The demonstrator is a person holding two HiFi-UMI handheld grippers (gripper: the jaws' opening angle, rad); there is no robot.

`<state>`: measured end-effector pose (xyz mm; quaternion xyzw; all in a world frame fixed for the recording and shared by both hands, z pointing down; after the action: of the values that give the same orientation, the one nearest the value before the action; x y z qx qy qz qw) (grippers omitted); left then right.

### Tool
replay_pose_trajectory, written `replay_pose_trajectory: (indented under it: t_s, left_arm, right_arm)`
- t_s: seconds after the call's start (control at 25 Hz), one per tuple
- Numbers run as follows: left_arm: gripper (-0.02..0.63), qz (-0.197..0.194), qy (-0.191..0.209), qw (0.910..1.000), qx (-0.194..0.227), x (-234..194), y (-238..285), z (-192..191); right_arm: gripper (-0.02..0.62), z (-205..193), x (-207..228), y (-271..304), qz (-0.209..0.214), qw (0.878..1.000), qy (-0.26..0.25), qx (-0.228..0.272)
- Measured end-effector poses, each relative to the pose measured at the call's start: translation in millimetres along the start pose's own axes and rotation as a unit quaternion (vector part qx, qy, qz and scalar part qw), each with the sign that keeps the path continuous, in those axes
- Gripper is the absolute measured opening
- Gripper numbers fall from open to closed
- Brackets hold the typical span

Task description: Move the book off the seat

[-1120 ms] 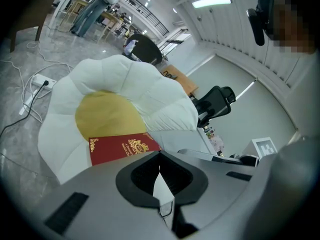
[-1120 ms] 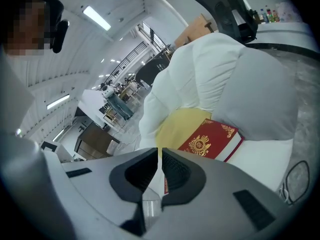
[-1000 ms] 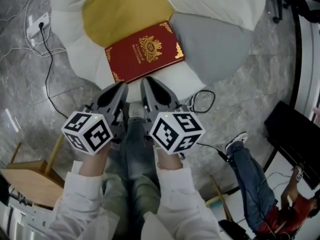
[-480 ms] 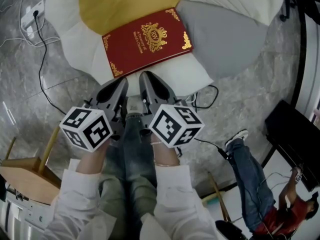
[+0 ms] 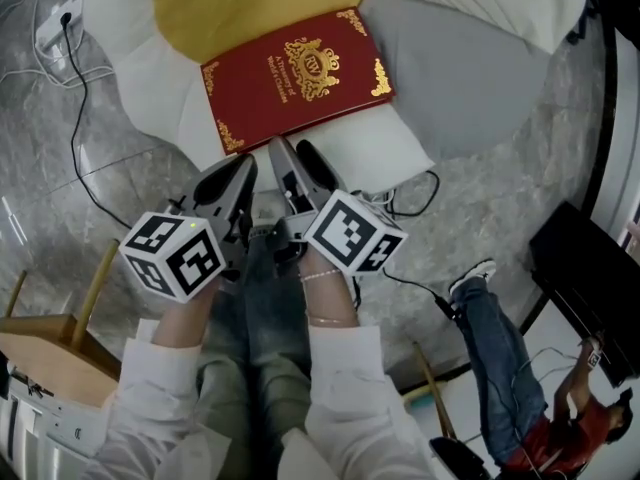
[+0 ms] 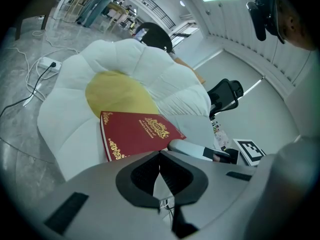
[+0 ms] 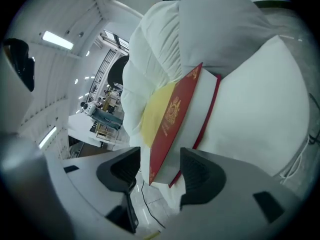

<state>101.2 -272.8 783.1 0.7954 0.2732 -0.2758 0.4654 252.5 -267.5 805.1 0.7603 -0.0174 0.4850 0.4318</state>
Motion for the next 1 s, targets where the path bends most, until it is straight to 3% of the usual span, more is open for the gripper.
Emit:
replay_pose_trajectory:
  t_s: [0.52,1.0]
  left_arm:
    - [0.006,-0.001,-0.007,1.0000,-0.007,-6,9,-6]
    - [0.006,-0.002,-0.004,0.9998,-0.022,-12,15,-12]
  right_arm:
    - [0.330,8,19,27,-0.023,0.999,0.027,0.002]
    - [0.342,11,34,37,-0.018,0.998,0.064,0.011]
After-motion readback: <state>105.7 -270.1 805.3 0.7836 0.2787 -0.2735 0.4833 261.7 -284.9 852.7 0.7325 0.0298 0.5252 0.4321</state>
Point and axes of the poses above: the fingertips, and each gripper's own axes: y forward along the fingers, x to its right, z out of its top, the point moved 8 cm from there along -y, backward along the fingers, and after that the axes turned 5 degrees about y, right-handed, at the moved point
